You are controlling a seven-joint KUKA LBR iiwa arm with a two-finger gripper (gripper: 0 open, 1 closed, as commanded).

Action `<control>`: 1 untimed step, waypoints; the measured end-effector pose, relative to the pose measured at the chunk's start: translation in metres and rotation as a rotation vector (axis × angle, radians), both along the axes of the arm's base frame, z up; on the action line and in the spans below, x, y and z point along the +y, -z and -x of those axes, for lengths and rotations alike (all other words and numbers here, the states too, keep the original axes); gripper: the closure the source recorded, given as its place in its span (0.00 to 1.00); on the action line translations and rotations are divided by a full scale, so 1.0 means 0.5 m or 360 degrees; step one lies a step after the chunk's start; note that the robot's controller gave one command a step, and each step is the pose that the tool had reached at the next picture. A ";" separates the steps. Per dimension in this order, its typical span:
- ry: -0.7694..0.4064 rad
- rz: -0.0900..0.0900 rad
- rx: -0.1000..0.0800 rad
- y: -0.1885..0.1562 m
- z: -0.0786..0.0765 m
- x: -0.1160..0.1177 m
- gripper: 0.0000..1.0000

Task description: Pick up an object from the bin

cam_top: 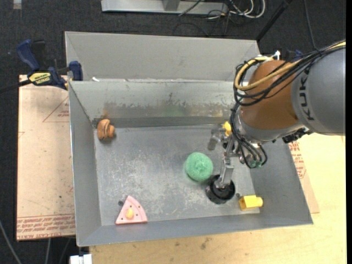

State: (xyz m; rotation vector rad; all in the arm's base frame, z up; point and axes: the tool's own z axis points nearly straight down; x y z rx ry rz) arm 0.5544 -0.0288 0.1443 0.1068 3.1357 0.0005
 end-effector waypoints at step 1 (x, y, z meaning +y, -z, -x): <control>0.0017 -0.0006 0.0007 0.033 0.034 -0.046 0.00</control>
Offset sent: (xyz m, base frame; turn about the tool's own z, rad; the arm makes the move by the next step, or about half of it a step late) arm -0.0101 0.0021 -0.0743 0.2071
